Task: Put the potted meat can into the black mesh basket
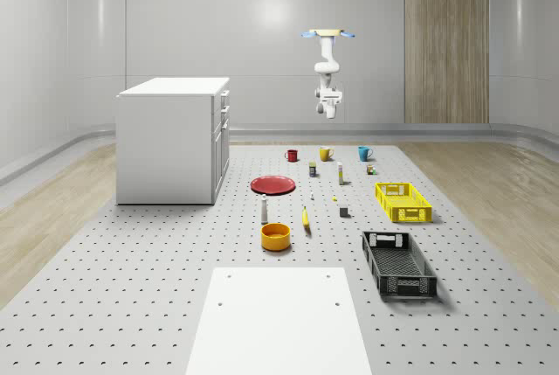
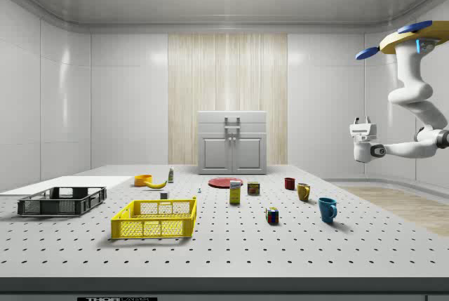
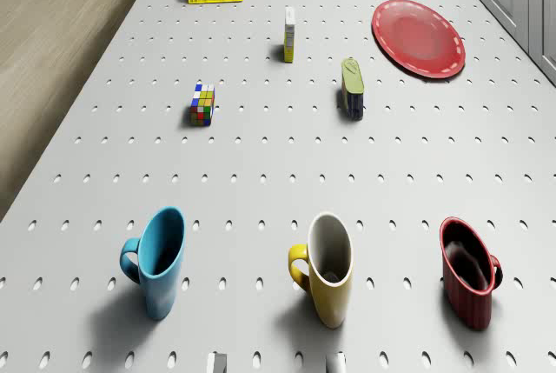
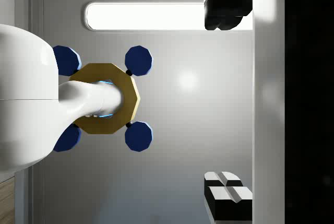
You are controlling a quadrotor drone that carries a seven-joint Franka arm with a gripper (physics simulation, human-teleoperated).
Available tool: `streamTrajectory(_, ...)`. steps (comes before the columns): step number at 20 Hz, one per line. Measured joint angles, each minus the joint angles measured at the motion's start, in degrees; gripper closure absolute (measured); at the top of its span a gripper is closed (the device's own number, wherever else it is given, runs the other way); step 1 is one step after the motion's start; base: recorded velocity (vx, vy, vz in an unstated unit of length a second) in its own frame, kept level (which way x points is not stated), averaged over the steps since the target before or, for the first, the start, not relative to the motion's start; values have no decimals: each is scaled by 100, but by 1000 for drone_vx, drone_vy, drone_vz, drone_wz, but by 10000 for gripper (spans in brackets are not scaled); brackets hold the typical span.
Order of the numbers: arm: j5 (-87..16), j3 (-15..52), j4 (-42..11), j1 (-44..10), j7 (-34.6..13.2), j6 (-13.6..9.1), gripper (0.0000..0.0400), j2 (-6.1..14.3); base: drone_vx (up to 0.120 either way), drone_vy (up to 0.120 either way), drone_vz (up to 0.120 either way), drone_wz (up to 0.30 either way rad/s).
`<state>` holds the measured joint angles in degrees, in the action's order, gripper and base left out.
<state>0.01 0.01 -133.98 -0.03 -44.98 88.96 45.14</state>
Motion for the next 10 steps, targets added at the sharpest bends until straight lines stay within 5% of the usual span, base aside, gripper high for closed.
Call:
streamTrajectory(4,4,6,485,-11,7,-395,0,-72,0,-10,0,0)
streamTrajectory(10,9,13,1183,-23,12,-832,0,-306,120,-120,0,0)
